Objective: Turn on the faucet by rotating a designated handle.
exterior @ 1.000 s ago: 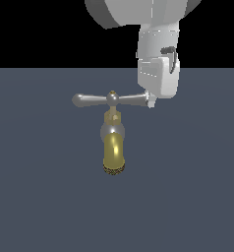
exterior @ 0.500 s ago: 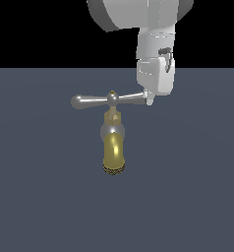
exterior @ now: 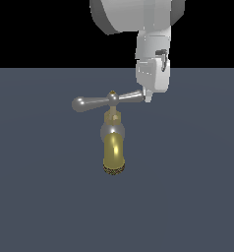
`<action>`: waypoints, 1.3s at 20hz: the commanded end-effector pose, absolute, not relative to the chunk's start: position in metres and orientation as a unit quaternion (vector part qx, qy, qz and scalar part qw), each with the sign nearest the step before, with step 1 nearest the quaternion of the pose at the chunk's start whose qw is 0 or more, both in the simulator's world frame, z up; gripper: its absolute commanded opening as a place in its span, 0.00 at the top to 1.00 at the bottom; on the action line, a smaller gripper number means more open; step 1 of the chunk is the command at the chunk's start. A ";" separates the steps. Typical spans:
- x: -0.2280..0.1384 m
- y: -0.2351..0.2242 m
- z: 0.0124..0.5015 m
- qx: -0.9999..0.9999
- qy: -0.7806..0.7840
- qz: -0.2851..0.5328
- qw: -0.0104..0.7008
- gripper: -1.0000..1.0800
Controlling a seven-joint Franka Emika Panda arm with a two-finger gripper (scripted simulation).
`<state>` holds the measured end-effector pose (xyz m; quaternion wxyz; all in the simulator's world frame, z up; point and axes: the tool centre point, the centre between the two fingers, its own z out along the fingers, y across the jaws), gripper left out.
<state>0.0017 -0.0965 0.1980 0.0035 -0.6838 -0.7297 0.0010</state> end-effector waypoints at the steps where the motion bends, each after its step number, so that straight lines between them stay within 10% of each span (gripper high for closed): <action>1: 0.012 -0.095 0.198 -0.682 -0.731 0.000 0.000 1.00; 26: 0.077 -0.047 0.198 -0.683 -0.730 0.000 0.000 1.00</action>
